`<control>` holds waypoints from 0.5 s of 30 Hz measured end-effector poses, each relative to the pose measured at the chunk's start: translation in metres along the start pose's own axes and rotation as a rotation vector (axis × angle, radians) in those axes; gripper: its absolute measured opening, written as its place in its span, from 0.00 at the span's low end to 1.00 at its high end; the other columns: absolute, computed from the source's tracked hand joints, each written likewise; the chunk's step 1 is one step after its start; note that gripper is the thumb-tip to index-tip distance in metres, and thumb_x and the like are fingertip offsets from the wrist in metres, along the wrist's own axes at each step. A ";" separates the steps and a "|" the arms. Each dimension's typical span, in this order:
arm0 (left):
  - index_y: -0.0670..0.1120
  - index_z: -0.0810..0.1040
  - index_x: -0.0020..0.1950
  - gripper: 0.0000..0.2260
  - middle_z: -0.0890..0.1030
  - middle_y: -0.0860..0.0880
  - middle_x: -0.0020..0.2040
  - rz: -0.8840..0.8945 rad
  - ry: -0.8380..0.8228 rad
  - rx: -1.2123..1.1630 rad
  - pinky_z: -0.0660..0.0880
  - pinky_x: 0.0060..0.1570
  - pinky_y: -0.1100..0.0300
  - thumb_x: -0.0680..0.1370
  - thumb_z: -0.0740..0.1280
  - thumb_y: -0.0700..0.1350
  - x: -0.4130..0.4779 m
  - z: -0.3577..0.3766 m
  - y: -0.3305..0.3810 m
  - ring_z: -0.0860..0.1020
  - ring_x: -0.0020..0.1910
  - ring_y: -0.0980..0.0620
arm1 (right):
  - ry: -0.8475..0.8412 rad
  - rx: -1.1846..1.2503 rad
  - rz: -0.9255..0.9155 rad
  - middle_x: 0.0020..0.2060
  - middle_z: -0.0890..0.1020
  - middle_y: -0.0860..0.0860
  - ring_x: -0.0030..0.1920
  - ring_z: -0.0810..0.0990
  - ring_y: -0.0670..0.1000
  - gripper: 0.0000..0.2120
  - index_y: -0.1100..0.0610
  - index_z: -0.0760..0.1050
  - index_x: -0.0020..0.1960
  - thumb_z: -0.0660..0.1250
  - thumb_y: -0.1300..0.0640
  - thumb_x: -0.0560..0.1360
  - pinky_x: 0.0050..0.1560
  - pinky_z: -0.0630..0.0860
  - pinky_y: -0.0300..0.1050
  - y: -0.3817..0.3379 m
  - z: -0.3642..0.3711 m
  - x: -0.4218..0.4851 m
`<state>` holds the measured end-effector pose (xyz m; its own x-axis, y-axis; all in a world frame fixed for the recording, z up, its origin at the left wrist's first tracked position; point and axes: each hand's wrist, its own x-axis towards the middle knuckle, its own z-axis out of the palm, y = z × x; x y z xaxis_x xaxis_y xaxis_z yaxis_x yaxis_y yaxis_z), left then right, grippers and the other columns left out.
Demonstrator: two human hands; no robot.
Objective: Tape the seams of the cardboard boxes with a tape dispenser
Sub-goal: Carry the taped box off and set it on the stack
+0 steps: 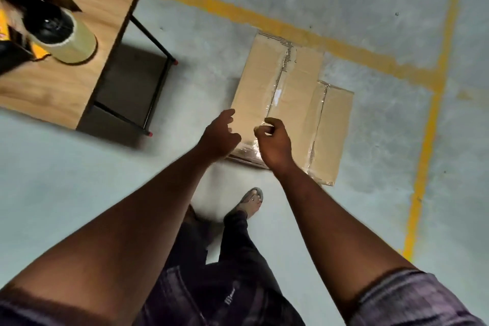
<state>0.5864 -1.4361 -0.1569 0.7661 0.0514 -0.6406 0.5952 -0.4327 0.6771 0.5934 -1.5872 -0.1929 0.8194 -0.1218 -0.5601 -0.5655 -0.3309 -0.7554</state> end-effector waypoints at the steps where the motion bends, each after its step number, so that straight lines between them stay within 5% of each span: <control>1: 0.47 0.63 0.78 0.31 0.72 0.45 0.72 -0.004 -0.001 -0.010 0.72 0.68 0.50 0.75 0.66 0.36 -0.015 -0.007 -0.005 0.74 0.67 0.46 | -0.008 -0.011 -0.004 0.55 0.83 0.51 0.54 0.81 0.51 0.18 0.55 0.72 0.68 0.67 0.57 0.79 0.48 0.71 0.35 -0.005 0.005 -0.012; 6: 0.47 0.65 0.77 0.27 0.71 0.44 0.72 -0.011 0.129 -0.238 0.73 0.62 0.52 0.78 0.62 0.34 -0.085 -0.058 -0.030 0.76 0.66 0.45 | -0.091 -0.147 -0.126 0.52 0.84 0.51 0.49 0.81 0.52 0.16 0.56 0.73 0.66 0.67 0.56 0.80 0.50 0.74 0.43 -0.031 0.028 -0.069; 9: 0.49 0.65 0.77 0.26 0.71 0.47 0.72 0.039 0.188 -0.262 0.73 0.58 0.55 0.79 0.63 0.35 -0.116 -0.100 -0.053 0.76 0.63 0.49 | -0.126 -0.224 -0.206 0.48 0.82 0.50 0.41 0.80 0.47 0.13 0.56 0.73 0.65 0.66 0.59 0.80 0.39 0.74 0.35 -0.047 0.049 -0.104; 15: 0.50 0.63 0.78 0.28 0.71 0.48 0.73 0.097 0.249 -0.259 0.74 0.55 0.56 0.79 0.64 0.36 -0.179 -0.183 -0.126 0.76 0.64 0.50 | -0.158 -0.396 -0.321 0.50 0.81 0.52 0.50 0.80 0.54 0.18 0.59 0.73 0.67 0.67 0.57 0.79 0.51 0.74 0.44 -0.068 0.138 -0.176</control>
<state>0.4183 -1.2258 -0.0611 0.8383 0.2523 -0.4833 0.5345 -0.2060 0.8197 0.4746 -1.4139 -0.0903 0.9042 0.1754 -0.3894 -0.1857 -0.6597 -0.7282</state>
